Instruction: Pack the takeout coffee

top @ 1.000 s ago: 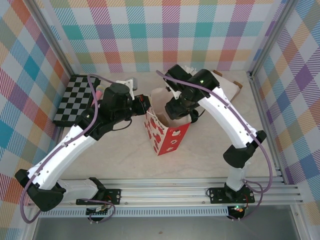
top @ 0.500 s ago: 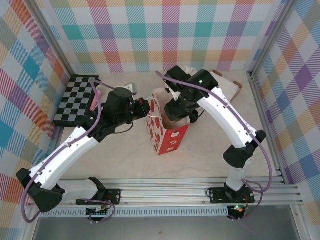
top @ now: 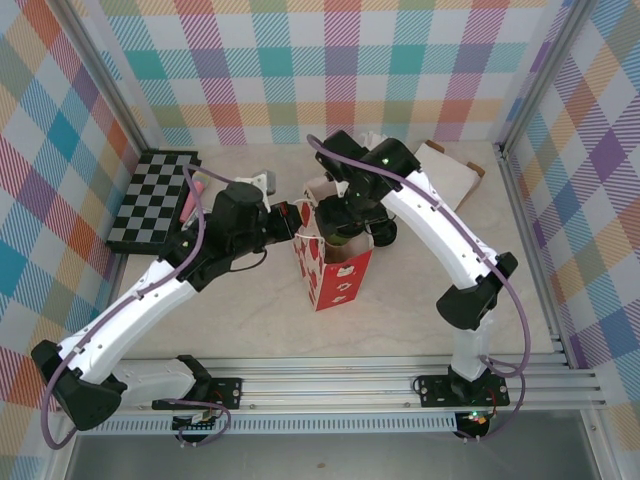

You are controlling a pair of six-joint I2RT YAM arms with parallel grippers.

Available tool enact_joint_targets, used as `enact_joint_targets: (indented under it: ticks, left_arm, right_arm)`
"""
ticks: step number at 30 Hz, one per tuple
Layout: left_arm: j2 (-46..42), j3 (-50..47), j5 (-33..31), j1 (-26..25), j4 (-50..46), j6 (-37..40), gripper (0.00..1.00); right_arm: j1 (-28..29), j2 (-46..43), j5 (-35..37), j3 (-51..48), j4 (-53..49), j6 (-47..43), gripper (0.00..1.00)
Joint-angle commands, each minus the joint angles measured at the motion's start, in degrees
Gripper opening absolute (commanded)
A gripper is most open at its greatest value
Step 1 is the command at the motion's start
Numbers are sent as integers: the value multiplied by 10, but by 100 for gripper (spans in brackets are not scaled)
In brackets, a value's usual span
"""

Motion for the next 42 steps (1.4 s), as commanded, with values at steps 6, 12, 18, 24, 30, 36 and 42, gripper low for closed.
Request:
enact_joint_targets:
  ticks: [6,12,18,24,30,36,42]
  left_arm:
    - [-53,-39,5,4,43,48,4]
    - [-79,-63,-35,4,23,46,4]
    - [-89,-64,-17,7,13,69,22]
    - [-97,-11,-8,69,-70,144,60]
    - [-90,1,16,181,-68,149,98]
    - [55,102,96,221,-84,298,97]
    - [188,202,215,234,-110,444,93]
  right_arm:
    - [7,11,-26,-22,25,62,65]
    - [7,6,-26,-56,43,77,65]
    - [16,24,-43,-63,46,77,64]
    - [28,44,-33,-14,27,66,64]
    - [39,56,-30,5,24,70,64]
    - [43,59,-7,5,7,56,63]
    - [44,10,-24,-72,37,5,62]
